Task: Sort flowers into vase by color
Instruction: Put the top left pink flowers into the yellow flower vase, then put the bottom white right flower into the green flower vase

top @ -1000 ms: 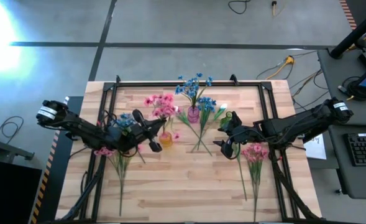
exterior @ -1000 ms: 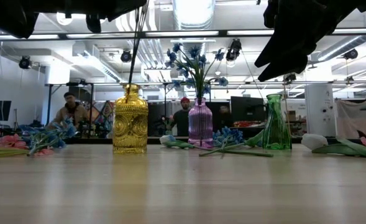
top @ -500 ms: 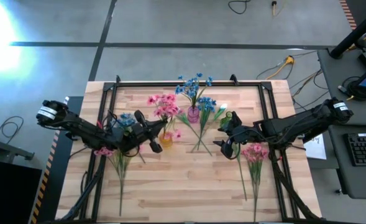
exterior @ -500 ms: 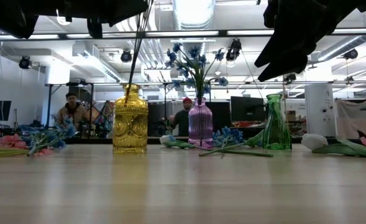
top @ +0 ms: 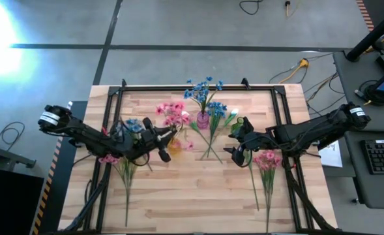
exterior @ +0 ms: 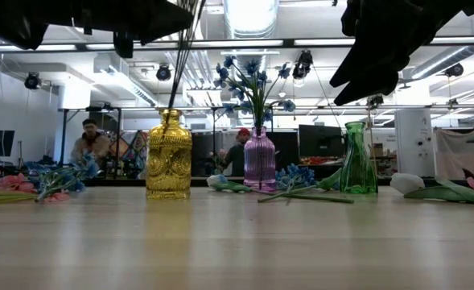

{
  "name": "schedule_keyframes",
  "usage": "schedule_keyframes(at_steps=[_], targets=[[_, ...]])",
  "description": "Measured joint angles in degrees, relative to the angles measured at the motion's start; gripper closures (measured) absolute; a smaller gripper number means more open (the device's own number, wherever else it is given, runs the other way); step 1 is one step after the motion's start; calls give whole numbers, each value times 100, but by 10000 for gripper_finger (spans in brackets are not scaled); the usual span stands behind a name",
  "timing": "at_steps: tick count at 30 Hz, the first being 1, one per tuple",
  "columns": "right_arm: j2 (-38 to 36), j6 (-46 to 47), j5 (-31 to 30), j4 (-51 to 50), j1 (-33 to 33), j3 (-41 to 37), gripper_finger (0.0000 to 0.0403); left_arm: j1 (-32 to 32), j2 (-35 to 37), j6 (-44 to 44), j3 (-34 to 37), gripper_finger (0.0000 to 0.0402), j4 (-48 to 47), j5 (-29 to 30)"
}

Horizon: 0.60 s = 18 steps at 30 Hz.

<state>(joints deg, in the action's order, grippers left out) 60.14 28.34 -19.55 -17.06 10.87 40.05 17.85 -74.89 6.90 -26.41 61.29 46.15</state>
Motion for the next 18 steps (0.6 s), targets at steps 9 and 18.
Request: schedule_keyframes(at_steps=[9, 18], targets=[[0, 11, 2, -11, 1, 0, 87, 126, 15, -149, 0, 251, -338, 258], [-2, 111, 25, -63, 1, 0, 87, 765, 176, -144, 0, 193, -1040, 1512]])
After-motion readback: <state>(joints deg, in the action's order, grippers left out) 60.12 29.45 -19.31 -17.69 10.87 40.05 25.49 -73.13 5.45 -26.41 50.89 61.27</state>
